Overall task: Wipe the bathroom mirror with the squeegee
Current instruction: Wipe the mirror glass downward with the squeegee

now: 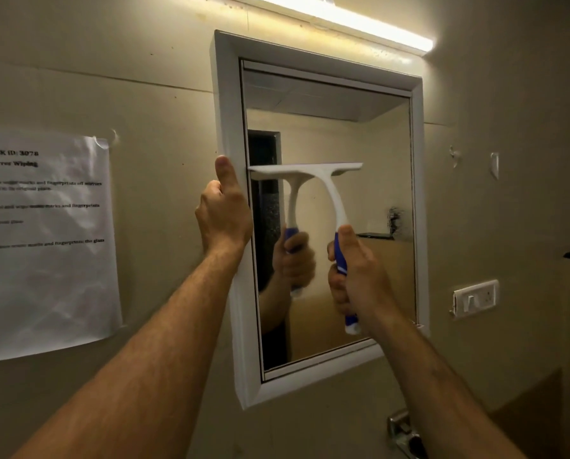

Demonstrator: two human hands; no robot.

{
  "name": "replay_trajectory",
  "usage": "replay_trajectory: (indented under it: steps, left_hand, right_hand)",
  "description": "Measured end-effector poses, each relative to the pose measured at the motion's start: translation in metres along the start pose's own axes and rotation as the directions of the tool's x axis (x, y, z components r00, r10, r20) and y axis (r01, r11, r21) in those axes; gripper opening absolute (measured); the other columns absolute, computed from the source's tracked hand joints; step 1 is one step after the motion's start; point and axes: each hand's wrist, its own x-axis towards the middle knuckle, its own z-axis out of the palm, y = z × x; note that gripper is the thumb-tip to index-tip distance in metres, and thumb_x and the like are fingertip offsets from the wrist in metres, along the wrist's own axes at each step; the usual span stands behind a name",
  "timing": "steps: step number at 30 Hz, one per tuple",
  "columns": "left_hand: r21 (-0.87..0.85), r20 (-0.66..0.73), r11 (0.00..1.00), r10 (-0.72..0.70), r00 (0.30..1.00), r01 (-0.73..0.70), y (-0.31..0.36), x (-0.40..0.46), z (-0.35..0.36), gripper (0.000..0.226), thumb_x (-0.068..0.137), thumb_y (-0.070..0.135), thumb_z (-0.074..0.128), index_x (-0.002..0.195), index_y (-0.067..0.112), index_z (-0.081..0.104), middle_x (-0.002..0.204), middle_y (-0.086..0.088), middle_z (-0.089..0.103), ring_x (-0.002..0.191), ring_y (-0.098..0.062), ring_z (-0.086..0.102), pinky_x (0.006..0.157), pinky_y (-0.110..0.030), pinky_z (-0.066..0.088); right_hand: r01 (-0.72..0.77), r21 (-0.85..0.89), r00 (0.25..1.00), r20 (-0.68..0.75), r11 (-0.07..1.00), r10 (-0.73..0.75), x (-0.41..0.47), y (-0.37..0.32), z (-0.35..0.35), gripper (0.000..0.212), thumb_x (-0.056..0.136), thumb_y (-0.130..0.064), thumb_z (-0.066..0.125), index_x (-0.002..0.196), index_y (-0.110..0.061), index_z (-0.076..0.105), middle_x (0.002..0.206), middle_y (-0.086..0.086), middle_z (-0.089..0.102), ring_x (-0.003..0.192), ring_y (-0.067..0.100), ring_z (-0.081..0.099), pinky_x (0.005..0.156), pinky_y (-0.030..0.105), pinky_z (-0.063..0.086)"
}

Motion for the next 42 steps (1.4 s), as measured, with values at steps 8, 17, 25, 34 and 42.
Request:
replay_trajectory:
  steps: [8,17,25,34,42]
  left_hand:
    - [0.015,0.018,1.000,-0.006,1.000,0.006,-0.001,-0.004,-0.001,0.064,0.096,0.058,0.011,0.084,0.012,0.054,0.063,0.000,0.044,0.054,-0.009,0.043,0.048,-0.022,0.031]
    - [0.026,0.029,1.000,-0.001,1.000,0.000,-0.001,-0.006,0.002,0.061,0.096,0.058,0.010,0.085,0.017,0.054,0.063,-0.001,0.045,0.056,-0.011,0.045,0.049,-0.023,0.033]
    - [0.030,0.024,0.999,0.013,1.000,-0.014,0.000,-0.004,0.002,0.065,0.097,0.058,0.011,0.082,0.011,0.054,0.060,0.002,0.042,0.050,-0.007,0.040,0.044,-0.020,0.029]
    - [0.035,0.046,0.999,0.001,0.999,-0.003,-0.007,-0.005,0.002,0.059,0.096,0.059,0.011,0.066,0.019,0.043,0.056,0.003,0.037,0.047,-0.008,0.036,0.044,-0.020,0.028]
    - [0.015,0.030,1.000,0.002,1.000,-0.002,-0.005,-0.007,0.002,0.066,0.097,0.058,0.011,0.090,0.010,0.057,0.061,0.001,0.042,0.052,-0.009,0.042,0.047,-0.020,0.031]
  right_hand:
    - [-0.038,0.021,0.999,0.024,0.999,0.037,-0.036,0.038,-0.005,0.050,0.085,-0.061,0.037,0.082,-0.014,0.051,0.050,-0.005,0.041,0.039,0.010,0.033,0.038,0.022,0.031]
    - [0.011,-0.026,1.000,-0.018,1.000,-0.011,-0.006,0.007,-0.002,0.050,0.092,-0.062,0.033,0.085,-0.016,0.051,0.053,-0.003,0.040,0.038,0.010,0.033,0.040,0.022,0.031]
    - [-0.089,0.107,0.996,0.034,0.990,0.086,-0.055,0.062,-0.004,0.054,0.081,-0.065,0.039,0.082,-0.012,0.050,0.049,-0.005,0.040,0.038,0.012,0.030,0.040,0.024,0.027]
    - [-0.060,0.029,0.998,-0.015,0.998,0.061,-0.020,0.018,-0.002,0.054,0.081,-0.069,0.035,0.084,-0.018,0.053,0.051,-0.004,0.042,0.040,0.011,0.033,0.042,0.024,0.030]
    - [-0.152,0.119,0.988,0.008,0.981,0.153,-0.068,0.073,-0.005,0.050,0.086,-0.061,0.038,0.077,-0.013,0.050,0.047,-0.004,0.039,0.038,0.012,0.027,0.040,0.022,0.024]
